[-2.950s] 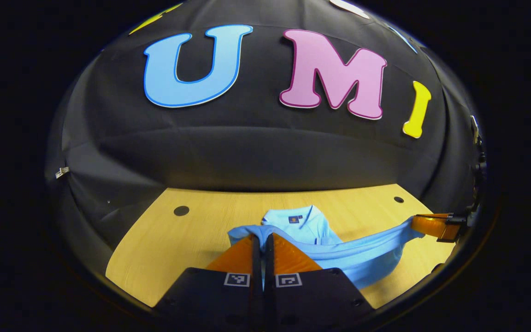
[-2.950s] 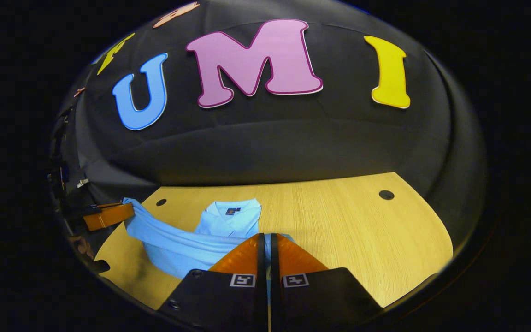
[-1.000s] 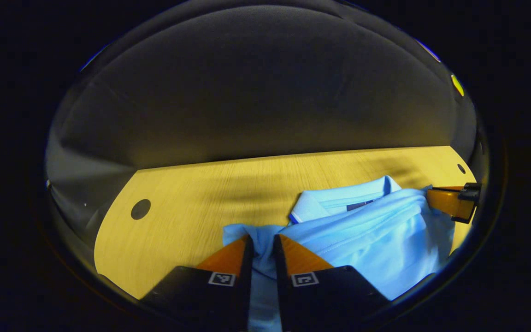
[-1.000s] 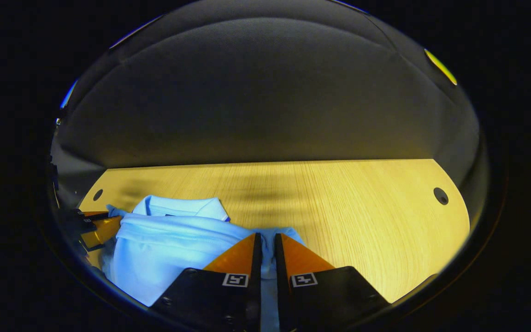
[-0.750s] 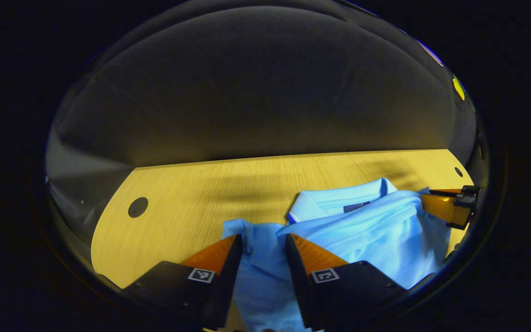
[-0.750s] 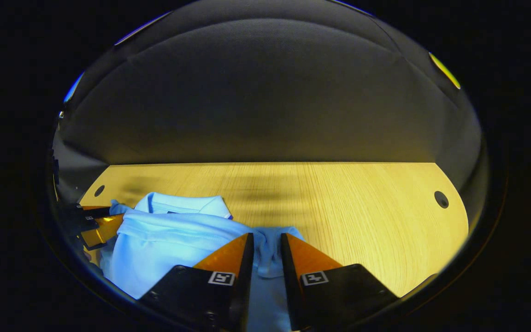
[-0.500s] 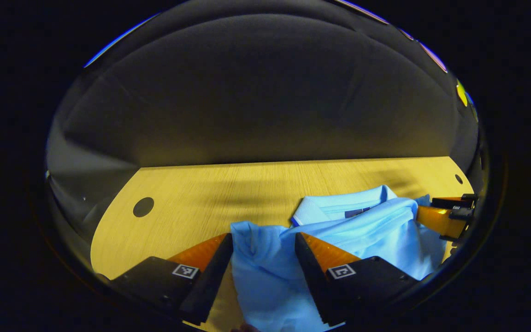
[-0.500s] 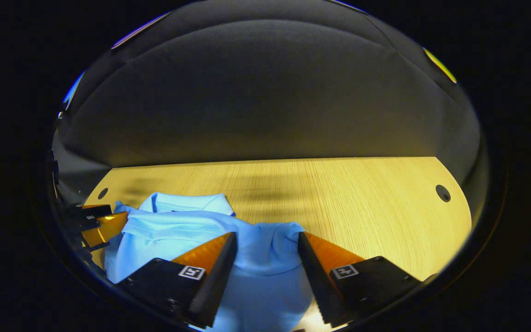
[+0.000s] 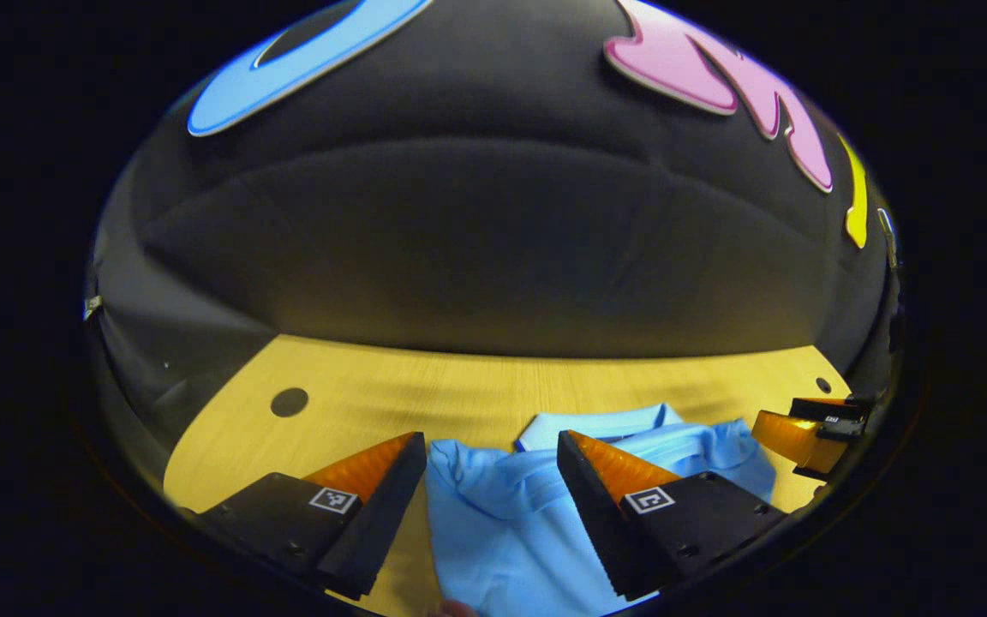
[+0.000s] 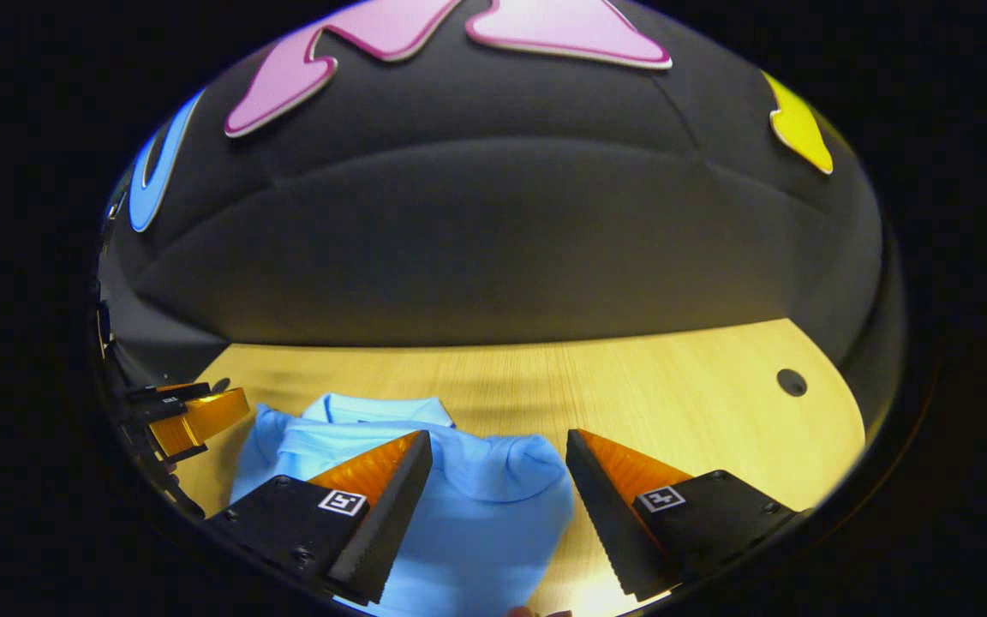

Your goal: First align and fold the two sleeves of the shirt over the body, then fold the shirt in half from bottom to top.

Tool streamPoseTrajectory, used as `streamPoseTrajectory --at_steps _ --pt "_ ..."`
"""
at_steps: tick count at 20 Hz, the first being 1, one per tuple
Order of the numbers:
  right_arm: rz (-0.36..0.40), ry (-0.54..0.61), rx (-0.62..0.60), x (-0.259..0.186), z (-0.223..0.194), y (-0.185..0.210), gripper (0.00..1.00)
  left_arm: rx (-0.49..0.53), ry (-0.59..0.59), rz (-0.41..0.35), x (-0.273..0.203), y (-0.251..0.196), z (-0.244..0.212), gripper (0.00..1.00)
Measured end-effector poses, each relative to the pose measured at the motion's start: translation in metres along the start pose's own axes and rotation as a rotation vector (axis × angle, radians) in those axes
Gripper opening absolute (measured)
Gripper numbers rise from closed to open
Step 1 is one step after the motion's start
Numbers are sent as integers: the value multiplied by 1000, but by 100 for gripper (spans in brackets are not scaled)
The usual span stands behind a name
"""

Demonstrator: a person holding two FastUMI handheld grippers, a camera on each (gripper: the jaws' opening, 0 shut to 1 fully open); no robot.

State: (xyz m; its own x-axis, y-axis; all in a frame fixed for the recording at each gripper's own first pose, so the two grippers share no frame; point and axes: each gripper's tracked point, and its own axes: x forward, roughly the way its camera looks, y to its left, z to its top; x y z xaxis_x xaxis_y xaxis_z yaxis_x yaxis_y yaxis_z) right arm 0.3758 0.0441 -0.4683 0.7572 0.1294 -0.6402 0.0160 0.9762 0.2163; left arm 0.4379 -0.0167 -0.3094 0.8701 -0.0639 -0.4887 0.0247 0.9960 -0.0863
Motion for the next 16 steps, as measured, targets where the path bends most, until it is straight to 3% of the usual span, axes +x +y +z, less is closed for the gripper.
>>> streamPoseTrajectory --at_steps 4,11,16 --pt "-1 -122 0 -63 49 -2 98 14 -122 -18 -69 -2 30 98" --pt "46 -258 -6 -196 87 16 98 21 -310 -3 -230 -3 71 98" --pt "89 -317 -45 -288 101 32 98 31 -331 -26 -325 -16 65 97"
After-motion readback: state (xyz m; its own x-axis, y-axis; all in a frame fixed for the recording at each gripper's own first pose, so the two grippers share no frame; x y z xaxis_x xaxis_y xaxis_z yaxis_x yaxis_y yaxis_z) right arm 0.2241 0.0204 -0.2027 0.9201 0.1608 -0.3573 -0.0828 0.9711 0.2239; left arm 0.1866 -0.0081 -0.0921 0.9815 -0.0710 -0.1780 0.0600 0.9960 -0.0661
